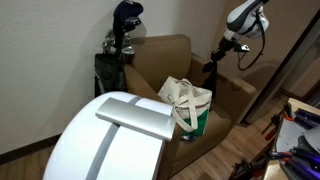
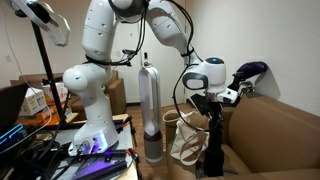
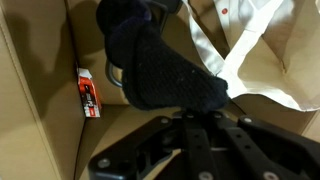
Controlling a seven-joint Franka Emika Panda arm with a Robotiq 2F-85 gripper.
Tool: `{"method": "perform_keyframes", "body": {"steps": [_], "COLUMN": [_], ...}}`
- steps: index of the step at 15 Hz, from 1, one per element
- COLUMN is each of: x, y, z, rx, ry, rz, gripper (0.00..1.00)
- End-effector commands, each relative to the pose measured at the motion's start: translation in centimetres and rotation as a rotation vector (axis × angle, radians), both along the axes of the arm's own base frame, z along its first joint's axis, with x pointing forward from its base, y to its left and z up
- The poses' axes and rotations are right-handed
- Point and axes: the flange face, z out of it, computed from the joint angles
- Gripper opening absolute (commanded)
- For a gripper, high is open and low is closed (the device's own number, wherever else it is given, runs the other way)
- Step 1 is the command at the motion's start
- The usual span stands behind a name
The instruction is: Take the black object out of the white and green bag and put it on the sofa
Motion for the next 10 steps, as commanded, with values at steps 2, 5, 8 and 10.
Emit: {"method": "perform_keyframes", "body": {"steps": [2,5,8,10], "x": [1.6,2.7,3.6,4.1], "y": [1.6,3.1,3.2,2.6], "z": [-4.2,-8.2,-11.3,-13.0], "rx": [0.013,0.013,0.029,0.045], "ry": [-0.037,-0.054,-0.070,-0.076], "rz": [0.090,0.137,0.131,0.109], "gripper": [0.07,0.07,0.07,0.07]}}
